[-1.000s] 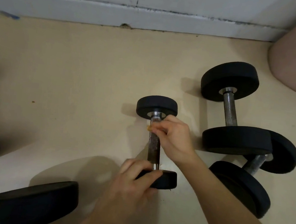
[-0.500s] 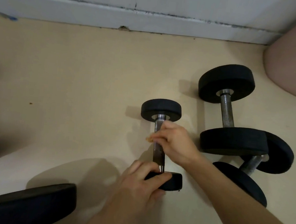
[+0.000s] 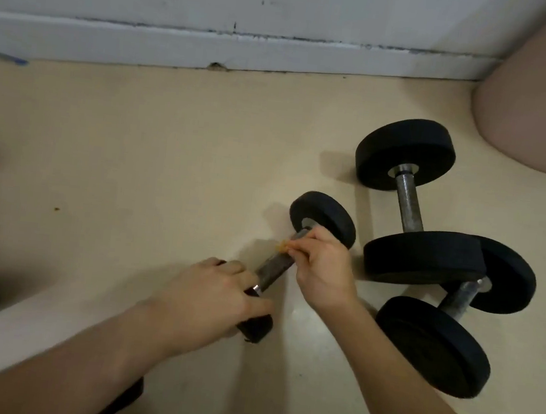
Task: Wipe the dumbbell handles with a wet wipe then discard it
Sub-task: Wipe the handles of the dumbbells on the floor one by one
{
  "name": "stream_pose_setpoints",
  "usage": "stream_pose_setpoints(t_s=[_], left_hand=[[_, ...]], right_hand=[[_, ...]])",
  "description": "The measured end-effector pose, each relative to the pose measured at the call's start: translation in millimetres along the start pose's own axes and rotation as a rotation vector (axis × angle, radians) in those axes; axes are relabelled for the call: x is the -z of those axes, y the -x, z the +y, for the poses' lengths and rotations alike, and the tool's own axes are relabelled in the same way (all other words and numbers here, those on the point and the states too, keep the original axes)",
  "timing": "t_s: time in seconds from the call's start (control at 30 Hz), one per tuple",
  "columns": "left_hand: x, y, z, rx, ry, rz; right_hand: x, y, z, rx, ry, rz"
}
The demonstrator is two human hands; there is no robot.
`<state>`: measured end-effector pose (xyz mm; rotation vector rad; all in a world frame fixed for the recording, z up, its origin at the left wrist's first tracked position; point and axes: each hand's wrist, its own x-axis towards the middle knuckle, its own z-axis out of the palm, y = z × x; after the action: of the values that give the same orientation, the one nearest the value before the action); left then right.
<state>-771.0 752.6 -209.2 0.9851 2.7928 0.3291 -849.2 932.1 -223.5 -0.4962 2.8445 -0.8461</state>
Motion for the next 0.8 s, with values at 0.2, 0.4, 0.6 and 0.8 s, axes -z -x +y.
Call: stream_pose_setpoints(t_s=[0.2, 0.4, 0.6, 0.8], left_hand=[[22.7, 8.1, -23.6, -0.107, -0.173, -0.098], [7.7, 37.6, -15.8, 0.438, 0.434, 0.022], [-14.9, 36.1, 12.7, 0.618, 0.566, 0.174], [-15.1, 32.2, 34.7, 0.692, 0.346, 0.109]], right_hand=[[-28.7, 6.7, -7.8, -0.108, 0.094, 0.278], [-45.5, 46.1, -37.1, 0.122, -0.120, 0.139], [-49.5, 37.3, -14.3, -0.145, -0.145, 0.454], [-30.2, 39.0, 10.1, -0.095, -0.005, 0.463]])
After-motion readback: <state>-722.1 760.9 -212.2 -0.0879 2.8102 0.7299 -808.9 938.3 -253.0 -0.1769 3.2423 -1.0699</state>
